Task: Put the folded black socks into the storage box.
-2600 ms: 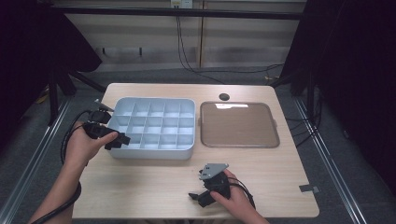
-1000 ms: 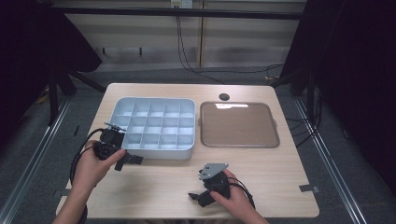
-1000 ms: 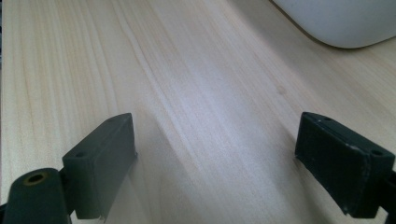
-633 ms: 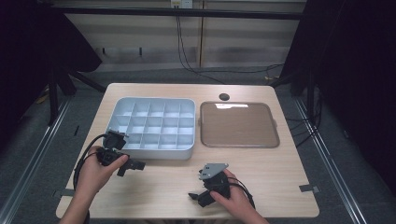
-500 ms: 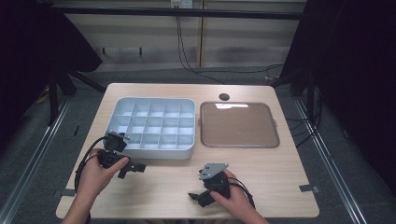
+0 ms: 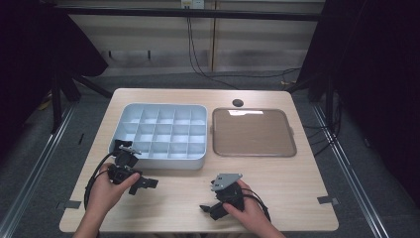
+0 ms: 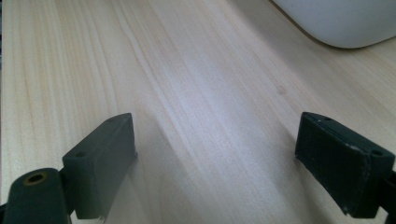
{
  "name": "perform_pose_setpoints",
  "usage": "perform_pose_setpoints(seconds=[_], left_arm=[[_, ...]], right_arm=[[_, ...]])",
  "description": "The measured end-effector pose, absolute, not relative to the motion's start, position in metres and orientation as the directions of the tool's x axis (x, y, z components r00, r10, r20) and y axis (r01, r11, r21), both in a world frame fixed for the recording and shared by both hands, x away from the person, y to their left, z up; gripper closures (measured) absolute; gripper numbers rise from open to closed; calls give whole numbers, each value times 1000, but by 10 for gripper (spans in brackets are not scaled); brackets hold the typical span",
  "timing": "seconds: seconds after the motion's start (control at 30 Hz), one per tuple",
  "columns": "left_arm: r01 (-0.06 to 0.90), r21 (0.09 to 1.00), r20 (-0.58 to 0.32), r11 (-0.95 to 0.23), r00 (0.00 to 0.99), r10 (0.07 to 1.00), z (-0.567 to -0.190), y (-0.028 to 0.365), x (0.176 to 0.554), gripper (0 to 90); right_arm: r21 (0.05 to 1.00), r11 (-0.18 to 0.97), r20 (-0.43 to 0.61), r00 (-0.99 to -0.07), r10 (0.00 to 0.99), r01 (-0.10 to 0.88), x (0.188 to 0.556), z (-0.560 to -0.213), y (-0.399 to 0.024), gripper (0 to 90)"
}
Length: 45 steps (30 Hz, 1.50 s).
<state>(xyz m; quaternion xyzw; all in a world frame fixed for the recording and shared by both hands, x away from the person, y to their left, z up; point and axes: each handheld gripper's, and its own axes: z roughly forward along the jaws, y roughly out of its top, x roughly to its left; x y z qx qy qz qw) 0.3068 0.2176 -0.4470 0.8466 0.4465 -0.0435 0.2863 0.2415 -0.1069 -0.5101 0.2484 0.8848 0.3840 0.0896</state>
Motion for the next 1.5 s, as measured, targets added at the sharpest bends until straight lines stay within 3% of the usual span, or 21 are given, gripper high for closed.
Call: perform_pose_setpoints(seconds=[1.1,1.5], left_arm=[[750,493,-331,-442,631,701,-482,225,301,201],[638,583,-216,-503,718,661,-489,224,292,179]], right_arm=[[724,580,35,-860,509,373,241,-510,-107,116],[723,582,35,-862,506,372,241,-510,-107,116]])
